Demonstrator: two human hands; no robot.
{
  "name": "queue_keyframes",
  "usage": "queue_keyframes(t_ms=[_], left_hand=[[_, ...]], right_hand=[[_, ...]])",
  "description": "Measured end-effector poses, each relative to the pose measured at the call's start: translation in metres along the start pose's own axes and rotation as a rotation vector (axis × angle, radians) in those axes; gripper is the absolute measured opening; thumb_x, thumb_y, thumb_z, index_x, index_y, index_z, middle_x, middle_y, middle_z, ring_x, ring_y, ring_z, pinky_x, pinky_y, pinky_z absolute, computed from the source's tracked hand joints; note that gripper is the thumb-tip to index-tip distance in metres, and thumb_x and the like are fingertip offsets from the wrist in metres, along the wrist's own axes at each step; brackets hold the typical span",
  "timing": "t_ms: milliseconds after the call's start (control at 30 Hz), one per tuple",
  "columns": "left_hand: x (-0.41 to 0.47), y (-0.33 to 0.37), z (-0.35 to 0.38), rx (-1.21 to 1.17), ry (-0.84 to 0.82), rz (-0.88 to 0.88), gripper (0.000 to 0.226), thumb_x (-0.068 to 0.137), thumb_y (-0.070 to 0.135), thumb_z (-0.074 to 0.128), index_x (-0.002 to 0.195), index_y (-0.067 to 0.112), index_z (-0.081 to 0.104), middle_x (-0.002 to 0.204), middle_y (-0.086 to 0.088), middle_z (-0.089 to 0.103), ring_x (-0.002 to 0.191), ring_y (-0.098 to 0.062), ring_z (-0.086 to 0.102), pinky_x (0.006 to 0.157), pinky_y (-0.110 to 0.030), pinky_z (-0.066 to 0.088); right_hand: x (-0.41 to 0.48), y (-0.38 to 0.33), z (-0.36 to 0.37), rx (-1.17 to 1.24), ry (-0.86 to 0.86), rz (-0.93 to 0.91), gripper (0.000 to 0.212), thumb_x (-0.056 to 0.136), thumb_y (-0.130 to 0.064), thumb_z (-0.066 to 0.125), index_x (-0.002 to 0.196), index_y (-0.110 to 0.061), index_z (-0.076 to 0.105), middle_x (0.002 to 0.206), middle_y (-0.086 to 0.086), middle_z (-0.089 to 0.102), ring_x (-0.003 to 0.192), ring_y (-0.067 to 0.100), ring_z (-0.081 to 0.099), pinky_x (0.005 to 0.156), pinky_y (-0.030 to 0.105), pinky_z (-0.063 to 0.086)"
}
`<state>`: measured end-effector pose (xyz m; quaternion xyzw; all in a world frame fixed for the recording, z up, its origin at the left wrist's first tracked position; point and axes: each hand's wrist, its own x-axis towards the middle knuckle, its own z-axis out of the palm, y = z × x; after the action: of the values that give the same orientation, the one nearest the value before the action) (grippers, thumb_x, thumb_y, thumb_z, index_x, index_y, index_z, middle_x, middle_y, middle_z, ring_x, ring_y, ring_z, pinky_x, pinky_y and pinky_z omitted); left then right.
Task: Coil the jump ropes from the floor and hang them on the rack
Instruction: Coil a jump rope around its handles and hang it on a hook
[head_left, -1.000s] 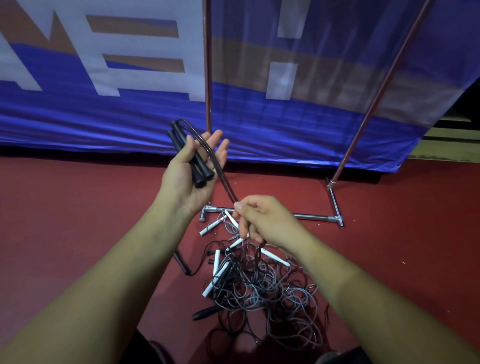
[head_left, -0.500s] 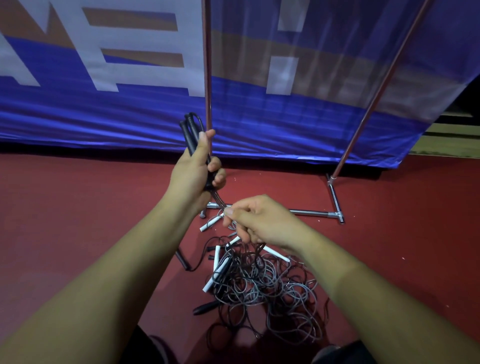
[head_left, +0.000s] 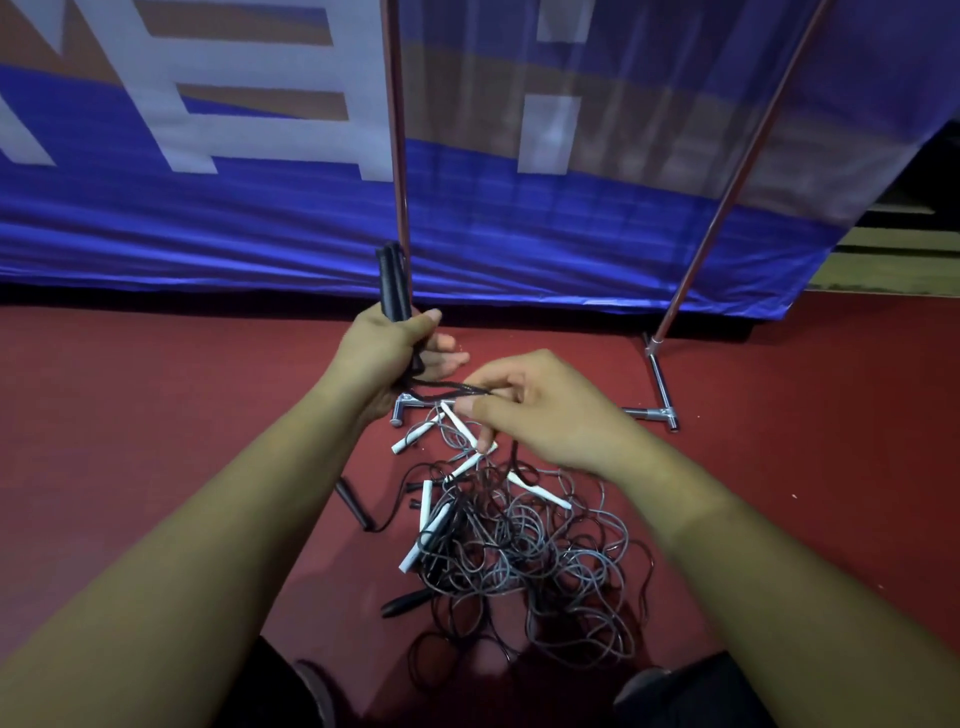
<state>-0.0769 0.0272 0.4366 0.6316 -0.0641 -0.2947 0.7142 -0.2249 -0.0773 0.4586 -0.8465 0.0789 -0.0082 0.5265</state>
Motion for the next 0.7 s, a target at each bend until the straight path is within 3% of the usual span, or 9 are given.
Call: queue_keyframes(t_ms=[33, 100, 167, 267, 400, 533, 700], left_hand=[[0.000, -0.002, 0.000, 0.093, -0.017, 0.021, 0.016, 0.099, 0.006, 0.057, 0.088, 0.008, 0.046, 0.054, -0.008, 0.062, 0.048, -0.022, 0.068, 0.046, -0.029, 0.056], [0.000, -0.007, -0.001, 0.307, -0.073, 0.059, 0.016, 0.097, 0.008, 0.060, 0.090, 0.008, 0.047, 0.051, -0.006, 0.062, 0.041, -0.019, 0.060, 0.052, -0.034, 0.054], [-0.002, -0.012, -0.003, 0.449, -0.172, 0.042, 0.016, 0.095, 0.008, 0.063, 0.092, 0.007, 0.047, 0.051, -0.006, 0.060, 0.042, -0.022, 0.059, 0.056, -0.037, 0.054], [-0.011, -0.012, 0.002, 0.568, -0.340, -0.004, 0.013, 0.097, 0.006, 0.057, 0.090, 0.007, 0.046, 0.052, -0.008, 0.060, 0.039, -0.020, 0.055, 0.040, -0.025, 0.044], [-0.018, -0.010, 0.008, 0.487, -0.442, -0.042, 0.016, 0.098, 0.005, 0.057, 0.087, 0.007, 0.045, 0.048, -0.009, 0.052, 0.032, -0.015, 0.037, 0.035, -0.019, 0.029], [-0.024, -0.009, 0.014, 0.376, -0.509, -0.076, 0.021, 0.100, 0.022, 0.056, 0.088, 0.012, 0.042, 0.047, -0.003, 0.036, 0.035, -0.013, 0.029, 0.035, -0.018, 0.024], [-0.023, -0.009, 0.011, 0.340, -0.552, -0.128, 0.044, 0.090, 0.058, 0.052, 0.076, 0.021, 0.034, 0.050, 0.001, 0.027, 0.037, -0.011, 0.022, 0.040, -0.023, 0.015]], right_hand=[[0.000, 0.000, -0.004, -0.013, 0.019, -0.016, 0.011, 0.093, -0.022, 0.064, 0.086, -0.020, 0.073, 0.057, 0.000, 0.067, 0.056, 0.030, 0.064, 0.055, 0.037, 0.046], [-0.001, 0.000, -0.013, -0.096, 0.091, -0.041, 0.010, 0.092, -0.020, 0.068, 0.086, -0.015, 0.074, 0.057, -0.004, 0.065, 0.052, 0.006, 0.056, 0.056, 0.027, 0.043], [0.001, 0.002, -0.023, -0.211, 0.195, -0.062, 0.012, 0.088, -0.023, 0.072, 0.084, -0.012, 0.077, 0.067, -0.003, 0.069, 0.059, 0.005, 0.054, 0.060, 0.025, 0.042], [0.003, 0.007, -0.036, -0.250, 0.276, -0.037, 0.015, 0.082, -0.032, 0.078, 0.079, -0.018, 0.078, 0.069, -0.003, 0.070, 0.065, 0.010, 0.060, 0.062, 0.025, 0.044], [0.004, 0.015, -0.048, -0.263, 0.320, 0.010, 0.029, 0.074, -0.042, 0.083, 0.068, -0.016, 0.072, 0.055, 0.001, 0.060, 0.049, 0.008, 0.046, 0.052, 0.027, 0.037], [0.004, 0.020, -0.059, -0.208, 0.243, 0.089, 0.033, 0.074, -0.038, 0.083, 0.069, -0.010, 0.066, 0.048, -0.001, 0.055, 0.045, 0.011, 0.060, 0.047, 0.019, 0.038], [0.005, 0.031, -0.077, -0.275, 0.175, 0.086, 0.014, 0.077, -0.032, 0.083, 0.075, -0.020, 0.075, 0.069, -0.001, 0.070, 0.063, 0.003, 0.055, 0.067, 0.024, 0.047]])
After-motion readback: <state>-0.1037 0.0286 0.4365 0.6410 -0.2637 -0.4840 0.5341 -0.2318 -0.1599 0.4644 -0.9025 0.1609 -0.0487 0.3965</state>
